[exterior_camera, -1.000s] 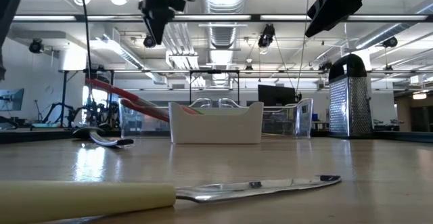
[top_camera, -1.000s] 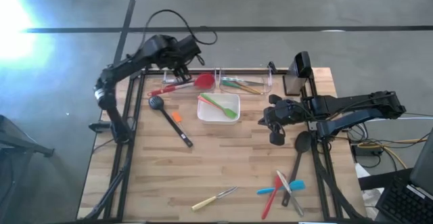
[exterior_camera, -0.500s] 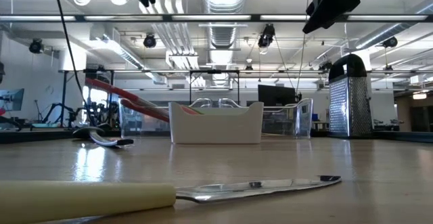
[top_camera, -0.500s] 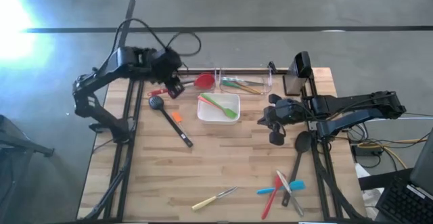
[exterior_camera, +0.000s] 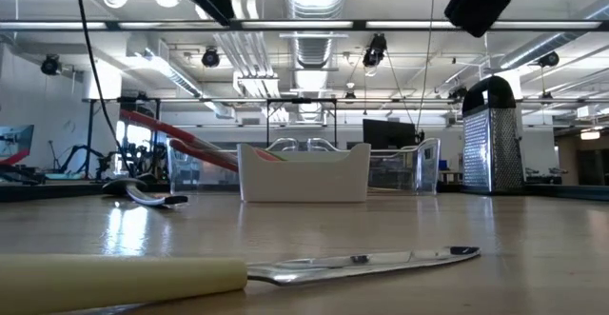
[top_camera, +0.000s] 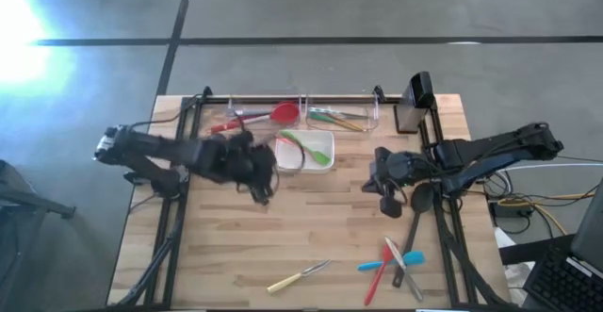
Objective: Pick & Place Kitchen Items
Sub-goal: Put the silver table knife into the right transparent bin
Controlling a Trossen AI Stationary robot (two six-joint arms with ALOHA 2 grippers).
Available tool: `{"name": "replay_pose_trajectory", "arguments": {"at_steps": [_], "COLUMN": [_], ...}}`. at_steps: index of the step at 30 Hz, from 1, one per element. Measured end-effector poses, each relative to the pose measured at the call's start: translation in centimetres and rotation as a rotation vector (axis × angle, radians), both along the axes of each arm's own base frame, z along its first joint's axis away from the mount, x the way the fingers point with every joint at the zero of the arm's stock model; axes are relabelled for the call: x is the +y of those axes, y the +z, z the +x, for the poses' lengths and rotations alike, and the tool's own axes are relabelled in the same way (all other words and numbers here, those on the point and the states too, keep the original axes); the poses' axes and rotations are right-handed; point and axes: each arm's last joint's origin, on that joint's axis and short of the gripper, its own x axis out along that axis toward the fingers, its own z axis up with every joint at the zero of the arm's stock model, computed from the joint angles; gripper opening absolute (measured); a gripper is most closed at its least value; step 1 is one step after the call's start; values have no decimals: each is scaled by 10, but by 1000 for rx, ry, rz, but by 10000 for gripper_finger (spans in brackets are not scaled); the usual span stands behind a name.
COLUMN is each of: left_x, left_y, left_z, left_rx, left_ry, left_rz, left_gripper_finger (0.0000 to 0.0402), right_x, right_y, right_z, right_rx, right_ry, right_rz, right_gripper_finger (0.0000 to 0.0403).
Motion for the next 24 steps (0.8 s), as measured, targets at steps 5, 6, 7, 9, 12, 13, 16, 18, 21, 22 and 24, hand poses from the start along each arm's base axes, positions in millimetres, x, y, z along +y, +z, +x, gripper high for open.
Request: {"name": "replay_pose_trajectory", "arguments": {"at_steps": [5,6,7,9,12,13,16,18,21,22,24], "left_x": [-22,-24,-24,-24,-20,-18,-13,-9,-5,-4,-3], "left_y": [-47,-56,-63,-75,-84,-86,-87,-87,-84,-83,-84], "left_z": [16,19,21,24,27,28,30,31,35,36,38], "left_rx": [-93,-111,-131,-169,-210,-215,-227,-234,-269,-289,-311], "left_ry": [-138,-162,-179,-196,-198,-195,-186,-186,-191,-195,-204], "left_rz": [-74,-95,-113,-120,-115,-112,-102,-91,-74,-68,-55], "left_gripper_finger": [200,200,200,200,200,200,200,200,200,200,200], "right_x": [27,33,40,54,75,82,104,119,141,149,164], "right_y": [-3,-4,-4,-4,-5,-5,-8,-9,-12,-12,-13], "right_z": [-12,-15,-18,-25,-36,-40,-47,-49,-43,-41,-36], "right_rx": [34,38,40,31,16,9,1,-4,25,42,101], "right_ry": [-56,-72,-85,-108,-141,-160,-207,-226,-252,-259,-275], "right_rz": [-10,1,16,45,105,130,175,192,220,228,218], "right_gripper_finger": [17,17,17,17,11,10,8,8,8,8,8]}}
